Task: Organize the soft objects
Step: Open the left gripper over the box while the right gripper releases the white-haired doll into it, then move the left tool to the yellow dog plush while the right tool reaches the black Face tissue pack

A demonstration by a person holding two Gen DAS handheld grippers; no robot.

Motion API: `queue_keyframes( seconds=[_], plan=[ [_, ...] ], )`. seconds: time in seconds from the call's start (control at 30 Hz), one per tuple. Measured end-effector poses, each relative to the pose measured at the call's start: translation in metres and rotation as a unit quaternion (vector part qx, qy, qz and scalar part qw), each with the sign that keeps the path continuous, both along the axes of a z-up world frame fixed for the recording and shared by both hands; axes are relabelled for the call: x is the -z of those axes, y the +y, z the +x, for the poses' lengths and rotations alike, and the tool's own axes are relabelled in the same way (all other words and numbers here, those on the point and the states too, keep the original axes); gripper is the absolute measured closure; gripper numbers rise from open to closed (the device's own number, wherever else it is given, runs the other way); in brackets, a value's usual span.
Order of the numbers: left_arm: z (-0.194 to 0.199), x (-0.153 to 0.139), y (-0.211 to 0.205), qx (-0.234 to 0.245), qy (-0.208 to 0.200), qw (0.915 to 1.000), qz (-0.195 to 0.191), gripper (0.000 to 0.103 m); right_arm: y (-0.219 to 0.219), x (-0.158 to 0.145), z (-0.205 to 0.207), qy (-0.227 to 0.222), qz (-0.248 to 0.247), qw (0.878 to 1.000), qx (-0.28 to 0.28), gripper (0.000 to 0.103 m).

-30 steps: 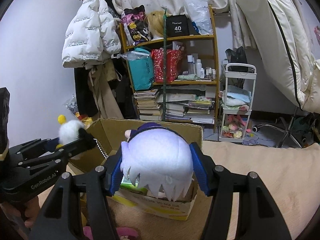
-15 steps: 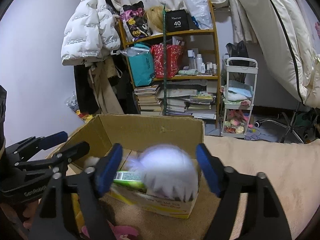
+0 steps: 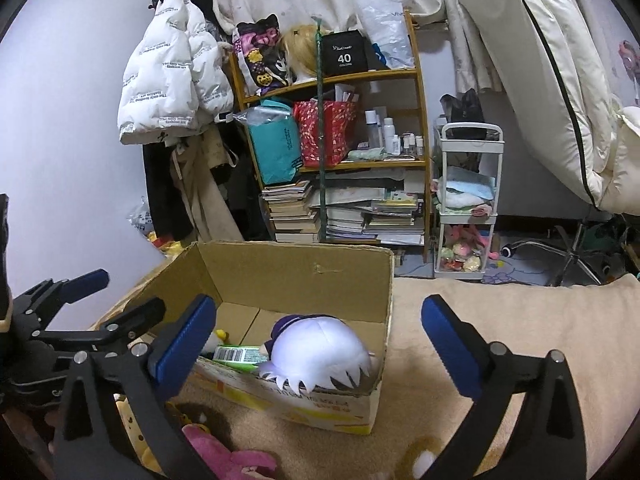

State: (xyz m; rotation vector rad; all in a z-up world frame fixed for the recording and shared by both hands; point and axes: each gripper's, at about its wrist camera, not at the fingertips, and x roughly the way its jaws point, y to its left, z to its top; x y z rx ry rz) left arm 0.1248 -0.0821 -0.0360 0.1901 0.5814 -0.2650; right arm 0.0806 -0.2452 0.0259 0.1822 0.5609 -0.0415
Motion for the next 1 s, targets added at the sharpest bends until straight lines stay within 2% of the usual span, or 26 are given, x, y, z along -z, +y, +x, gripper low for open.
queue_keyframes(
  seconds=[0.4, 0.57, 0.8, 1.0],
  plan=[
    [-0.027, -0.009, 0.018, -0.015, 0.005, 0.9998, 0.015, 0.005, -0.001, -0.006, -0.011, 0.007, -0.005, 1.0, 0.003, 0.0],
    [-0.041, -0.014, 0.026, -0.013, 0.014, 0.9997, 0.015, 0.005, -0.005, -0.012, -0.034, 0.017, 0.015, 1.0, 0.002, 0.0],
    [-0.058, -0.024, 0.044, -0.031, 0.019, 0.9991, 0.021, 0.005, -0.008, -0.024, -0.064, 0.023, 0.016, 1.0, 0.009, 0.0],
    [-0.071, -0.026, 0.058, -0.049, 0.036, 0.998, 0.019, 0.005, -0.007, -0.033, -0.074, 0.035, 0.015, 0.999, 0.012, 0.0]
  ],
)
